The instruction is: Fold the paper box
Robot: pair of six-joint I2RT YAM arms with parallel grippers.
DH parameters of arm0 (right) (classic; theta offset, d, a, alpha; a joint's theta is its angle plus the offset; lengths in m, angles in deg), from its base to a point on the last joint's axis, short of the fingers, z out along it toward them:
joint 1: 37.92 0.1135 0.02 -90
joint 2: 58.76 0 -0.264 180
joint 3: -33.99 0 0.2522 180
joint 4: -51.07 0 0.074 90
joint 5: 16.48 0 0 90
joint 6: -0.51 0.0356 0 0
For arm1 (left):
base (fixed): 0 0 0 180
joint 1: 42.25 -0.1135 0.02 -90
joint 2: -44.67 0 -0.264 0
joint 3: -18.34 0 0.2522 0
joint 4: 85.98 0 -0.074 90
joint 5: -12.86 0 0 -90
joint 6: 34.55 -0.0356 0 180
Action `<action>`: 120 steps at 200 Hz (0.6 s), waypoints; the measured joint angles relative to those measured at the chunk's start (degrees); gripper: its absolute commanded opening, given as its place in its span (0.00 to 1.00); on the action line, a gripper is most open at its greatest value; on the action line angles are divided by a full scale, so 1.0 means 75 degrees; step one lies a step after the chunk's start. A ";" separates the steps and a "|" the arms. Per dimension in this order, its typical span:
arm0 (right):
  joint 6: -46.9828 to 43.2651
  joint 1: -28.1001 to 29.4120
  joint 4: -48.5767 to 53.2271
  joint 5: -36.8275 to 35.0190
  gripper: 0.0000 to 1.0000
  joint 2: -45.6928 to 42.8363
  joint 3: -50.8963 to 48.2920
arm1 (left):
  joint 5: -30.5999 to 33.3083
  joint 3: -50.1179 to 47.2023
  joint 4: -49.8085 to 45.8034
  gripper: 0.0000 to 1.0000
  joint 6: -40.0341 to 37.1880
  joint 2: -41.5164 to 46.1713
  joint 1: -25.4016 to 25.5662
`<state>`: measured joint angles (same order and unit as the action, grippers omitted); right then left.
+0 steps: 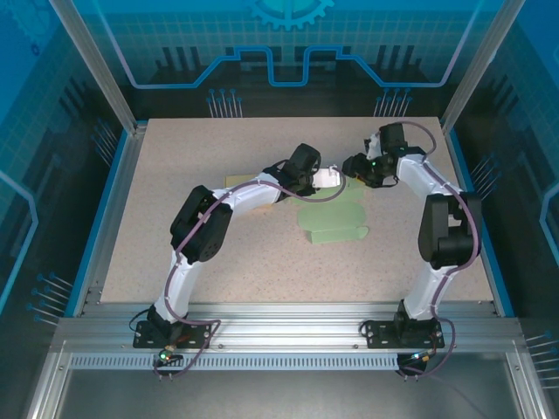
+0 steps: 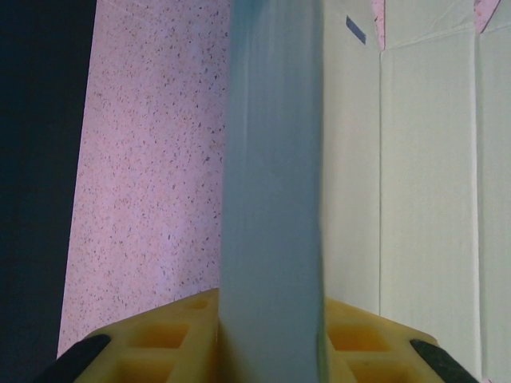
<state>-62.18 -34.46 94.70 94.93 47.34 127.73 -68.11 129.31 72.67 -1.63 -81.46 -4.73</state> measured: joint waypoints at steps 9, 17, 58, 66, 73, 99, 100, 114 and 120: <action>0.0070 0.0003 -0.0105 0.0055 0.52 0.0000 -0.0105 | 0.0023 -0.0003 0.0000 0.28 -0.0003 0.0000 0.0000; 0.0137 -0.0003 -0.0227 0.0119 0.51 0.0000 -0.0169 | 0.0029 -0.0023 0.0012 0.29 -0.0006 0.0000 0.0000; 0.0469 -0.0003 -0.0842 0.0516 0.21 0.0087 -0.0268 | 0.0044 -0.0090 0.0114 0.30 -0.0009 0.0000 -0.0009; 0.0624 -0.0009 -0.0991 0.0606 0.13 0.0160 -0.0268 | 0.0105 -0.0099 0.0114 0.30 -0.0009 0.0000 -0.0020; 0.0755 -0.0032 -0.1116 0.0697 0.05 0.0227 -0.0268 | 0.0152 -0.0111 0.0119 0.30 -0.0006 0.0000 -0.0041; 0.0970 -0.0050 -0.1454 0.0918 0.22 0.0341 -0.0306 | 0.0224 -0.0125 0.0143 0.30 -0.0003 -0.0003 -0.0087; 0.0965 -0.0050 -0.1463 0.0921 0.23 0.0341 -0.0309 | 0.0224 -0.0125 0.0143 0.30 -0.0003 -0.0003 -0.0087; 0.0903 -0.0055 -0.1562 0.0950 0.37 0.0306 -0.0393 | 0.0224 -0.0125 0.0143 0.30 -0.0006 -0.0003 -0.0087; 0.0880 -0.0067 -0.1600 0.0927 0.43 0.0259 -0.0475 | 0.0221 -0.0125 0.0143 0.30 -0.0006 -0.0003 -0.0087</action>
<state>-55.58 -34.96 82.70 101.88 49.29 124.17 -66.44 128.37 73.74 -1.67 -81.48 -5.39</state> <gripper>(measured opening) 0.334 0.303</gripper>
